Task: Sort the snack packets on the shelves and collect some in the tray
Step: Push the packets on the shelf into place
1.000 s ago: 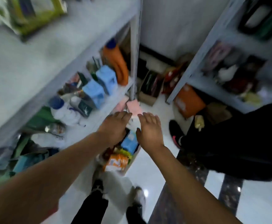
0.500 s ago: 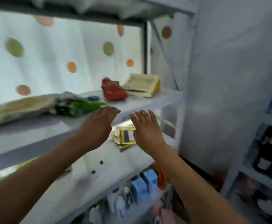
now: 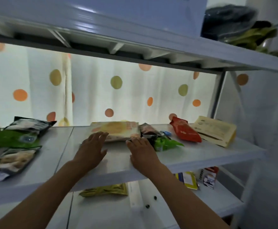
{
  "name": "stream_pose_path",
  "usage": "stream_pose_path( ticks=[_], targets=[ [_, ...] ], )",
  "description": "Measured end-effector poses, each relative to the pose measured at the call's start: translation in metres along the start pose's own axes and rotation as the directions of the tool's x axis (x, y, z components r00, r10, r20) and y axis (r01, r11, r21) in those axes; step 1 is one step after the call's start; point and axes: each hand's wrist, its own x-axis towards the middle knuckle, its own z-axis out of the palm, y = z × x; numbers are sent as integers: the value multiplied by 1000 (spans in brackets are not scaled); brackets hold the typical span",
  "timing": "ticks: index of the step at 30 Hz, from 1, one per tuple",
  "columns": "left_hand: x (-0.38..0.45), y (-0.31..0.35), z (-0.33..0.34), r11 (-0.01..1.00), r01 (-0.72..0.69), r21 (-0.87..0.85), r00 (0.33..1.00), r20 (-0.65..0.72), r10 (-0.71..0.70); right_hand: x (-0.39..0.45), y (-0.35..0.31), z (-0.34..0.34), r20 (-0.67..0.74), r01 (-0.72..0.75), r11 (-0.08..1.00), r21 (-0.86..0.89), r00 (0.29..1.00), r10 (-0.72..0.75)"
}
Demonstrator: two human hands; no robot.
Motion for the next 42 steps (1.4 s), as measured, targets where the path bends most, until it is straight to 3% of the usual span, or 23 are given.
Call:
stream_pose_path(
  ticks=[4, 9, 12, 15, 22, 24, 27, 29, 32, 36, 39, 42],
  targets=[
    [17, -19, 23, 982, 186, -1, 974, 133, -185, 43, -20, 29, 42, -70, 994, -86, 996, 73],
    [38, -35, 33, 964, 244, 103, 955, 149, -258, 82, -31, 53, 127, -178, 969, -171, 971, 201],
    [42, -38, 35, 941, 330, 82, 925, 171, -339, 95, -33, 62, 168, -310, 940, -143, 928, 332],
    [43, -39, 39, 947, 309, 89, 936, 150, -320, 98, -34, 68, 237, -345, 935, -88, 904, 356],
    [41, -43, 34, 957, 287, 52, 958, -8, -287, 91, -38, 57, 121, -377, 924, 63, 922, 368],
    [41, -43, 30, 962, 272, 0, 950, -156, -269, 89, -38, 52, 81, -416, 902, 116, 909, 409],
    [41, -44, 24, 954, 200, -222, 841, -461, -284, 84, -39, 44, 54, -478, 850, 222, 876, 479],
    [38, -42, 15, 889, 166, -427, 751, -530, -394, 82, -37, 43, -11, -485, 814, 321, 857, 515],
    [36, -40, 6, 772, 130, -622, 653, -533, -538, 79, -31, 45, -9, -515, 679, 523, 794, 608],
    [32, -31, 7, 611, 112, -784, 734, -349, -582, 78, -22, 38, 60, -452, 320, 833, 648, 759],
    [31, -31, 15, 719, 67, -692, 849, -339, -406, 79, -14, 32, 195, -373, 26, 928, 542, 818],
    [35, -36, 28, 820, 51, -570, 956, -210, -206, 80, -6, 35, 356, -353, -197, 915, 471, 807]
  ],
)
